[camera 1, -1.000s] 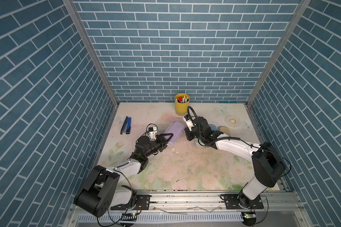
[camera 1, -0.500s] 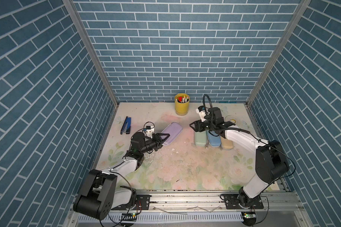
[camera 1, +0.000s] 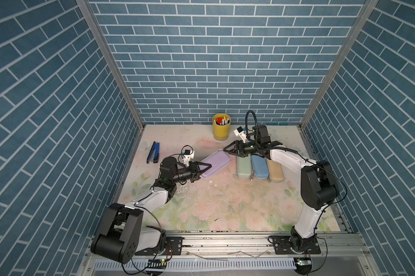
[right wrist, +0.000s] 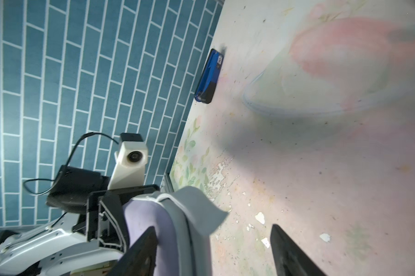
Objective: Put umbrellas into zippered umbrella sleeves
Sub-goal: Adjust the umbrella sleeve.
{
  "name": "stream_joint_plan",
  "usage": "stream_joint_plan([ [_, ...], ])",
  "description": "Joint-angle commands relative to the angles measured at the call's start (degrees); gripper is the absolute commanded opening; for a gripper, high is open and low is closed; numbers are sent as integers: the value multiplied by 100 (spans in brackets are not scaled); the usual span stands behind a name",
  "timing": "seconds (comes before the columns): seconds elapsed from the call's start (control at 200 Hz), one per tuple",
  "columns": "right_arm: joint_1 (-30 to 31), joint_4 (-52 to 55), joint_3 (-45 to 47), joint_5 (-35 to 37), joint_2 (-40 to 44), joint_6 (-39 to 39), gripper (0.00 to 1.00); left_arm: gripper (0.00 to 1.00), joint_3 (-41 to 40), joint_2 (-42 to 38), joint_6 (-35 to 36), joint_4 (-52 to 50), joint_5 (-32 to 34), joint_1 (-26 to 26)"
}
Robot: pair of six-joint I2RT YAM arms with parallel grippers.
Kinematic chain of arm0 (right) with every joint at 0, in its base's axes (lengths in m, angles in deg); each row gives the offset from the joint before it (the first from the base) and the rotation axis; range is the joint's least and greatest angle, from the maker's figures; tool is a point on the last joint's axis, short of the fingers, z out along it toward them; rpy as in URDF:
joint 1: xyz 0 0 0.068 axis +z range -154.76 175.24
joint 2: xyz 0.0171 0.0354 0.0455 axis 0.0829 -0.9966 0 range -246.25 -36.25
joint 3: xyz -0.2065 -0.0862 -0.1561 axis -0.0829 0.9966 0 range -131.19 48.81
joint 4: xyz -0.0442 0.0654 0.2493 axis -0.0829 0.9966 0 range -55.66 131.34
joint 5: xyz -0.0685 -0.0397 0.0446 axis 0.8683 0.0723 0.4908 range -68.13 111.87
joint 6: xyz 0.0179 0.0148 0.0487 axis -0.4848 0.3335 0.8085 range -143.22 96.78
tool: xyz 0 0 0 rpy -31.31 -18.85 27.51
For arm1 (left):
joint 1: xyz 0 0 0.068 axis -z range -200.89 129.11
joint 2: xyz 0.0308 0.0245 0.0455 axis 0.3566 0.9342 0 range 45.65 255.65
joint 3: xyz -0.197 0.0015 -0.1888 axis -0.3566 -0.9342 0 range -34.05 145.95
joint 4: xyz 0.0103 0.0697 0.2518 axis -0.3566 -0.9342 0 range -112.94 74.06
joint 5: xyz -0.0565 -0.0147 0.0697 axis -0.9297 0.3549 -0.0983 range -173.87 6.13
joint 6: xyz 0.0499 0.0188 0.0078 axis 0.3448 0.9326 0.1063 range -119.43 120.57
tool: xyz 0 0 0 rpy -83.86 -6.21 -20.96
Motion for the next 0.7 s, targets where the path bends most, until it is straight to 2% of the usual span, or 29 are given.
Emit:
stream_joint_plan([
  [0.0, 137, 122, -92, -566, 5, 89, 74, 32, 309, 104, -162, 1070, -348, 51],
  [0.2, 208, 24, -32, -986, -55, 236, 74, 30, 364, 185, -248, 1295, -409, 60],
  [0.305, 266, -124, -42, -1209, -117, 401, 66, 32, 514, 197, -144, 1120, -472, 60],
  [0.345, 276, -332, -36, -1273, -132, 579, 61, 36, 598, 195, -53, 924, -461, 60],
  [0.42, 268, -753, -23, -1233, -127, 981, 47, 52, 739, 81, 358, 220, -297, 60],
  [0.48, 238, -1182, 26, -1015, -110, 1421, 35, 67, 727, -194, 707, -246, 121, 32],
  [0.565, 165, -1936, 217, -464, -67, 2284, 19, 78, 420, -765, 823, -468, 1082, -217],
  [0.635, 158, -2849, 472, 86, -27, 3185, 15, 84, -86, -1293, 561, -402, 2088, -448],
  [0.695, 162, -3493, 715, 678, 28, 3871, 14, 88, -454, -1667, 402, -509, 2933, -446],
])
